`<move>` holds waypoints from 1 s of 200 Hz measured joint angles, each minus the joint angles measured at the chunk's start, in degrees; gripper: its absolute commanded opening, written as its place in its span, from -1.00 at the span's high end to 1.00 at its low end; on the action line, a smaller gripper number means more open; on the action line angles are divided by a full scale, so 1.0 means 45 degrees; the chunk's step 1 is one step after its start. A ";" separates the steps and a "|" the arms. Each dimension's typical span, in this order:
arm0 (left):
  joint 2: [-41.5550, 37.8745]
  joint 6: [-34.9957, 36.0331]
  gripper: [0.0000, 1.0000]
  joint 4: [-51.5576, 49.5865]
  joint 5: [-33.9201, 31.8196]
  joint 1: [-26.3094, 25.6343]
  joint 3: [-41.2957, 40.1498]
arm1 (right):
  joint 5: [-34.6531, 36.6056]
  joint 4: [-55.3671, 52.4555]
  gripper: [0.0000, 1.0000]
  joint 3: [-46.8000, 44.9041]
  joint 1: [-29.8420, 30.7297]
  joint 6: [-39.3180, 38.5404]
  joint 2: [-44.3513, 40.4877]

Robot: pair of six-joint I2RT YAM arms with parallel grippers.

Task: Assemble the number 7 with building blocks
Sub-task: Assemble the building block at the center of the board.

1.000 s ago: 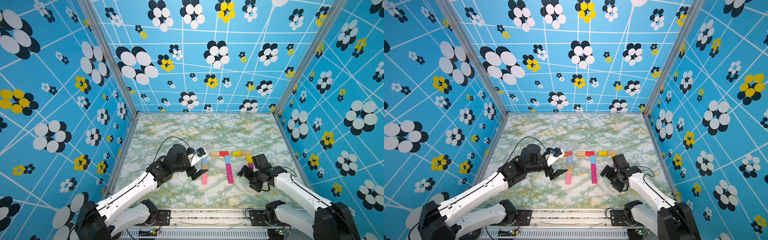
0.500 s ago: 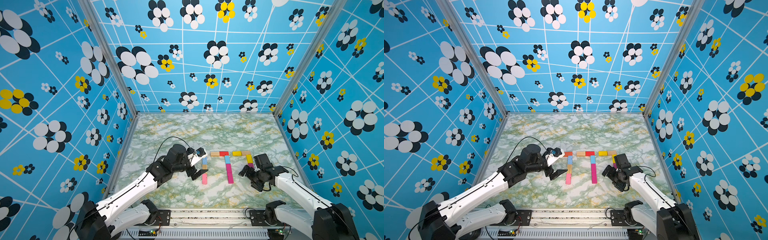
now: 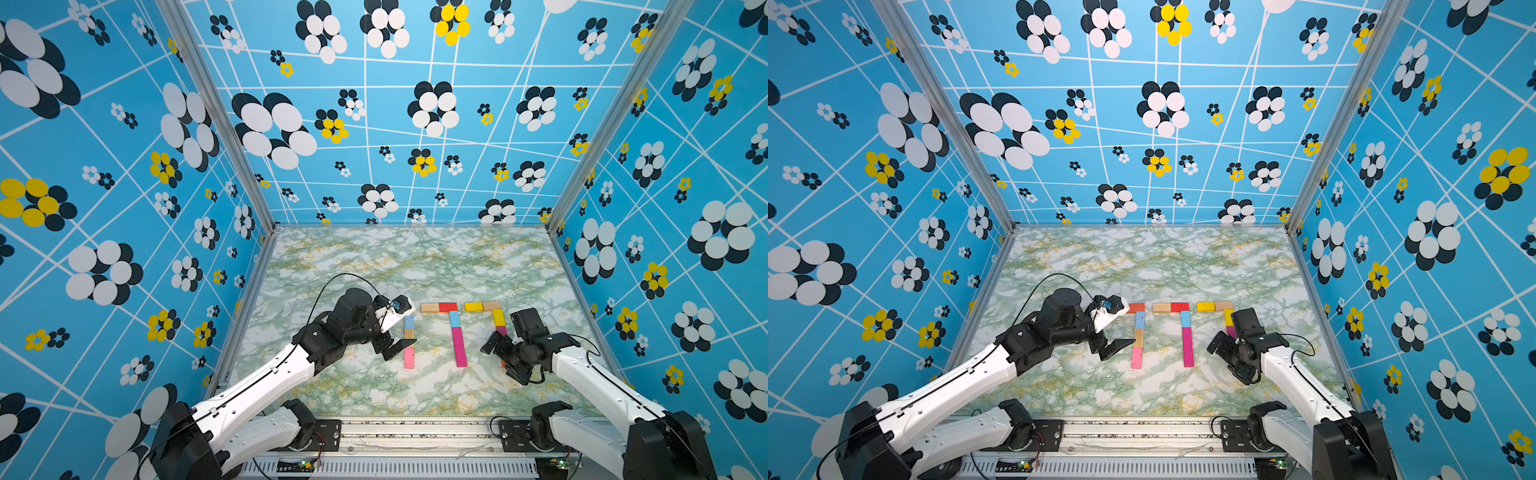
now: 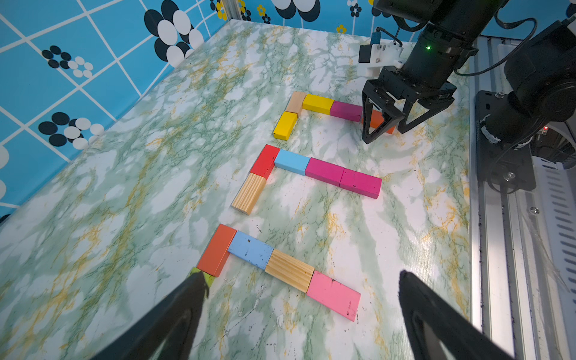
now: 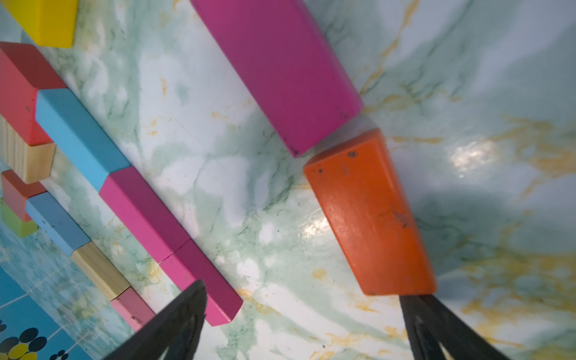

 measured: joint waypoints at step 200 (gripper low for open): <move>0.0000 0.0000 -0.98 -0.0005 0.0000 0.0000 0.0000 | 0.0034 0.0024 -0.98 0.0053 -0.0680 -0.0481 0.0180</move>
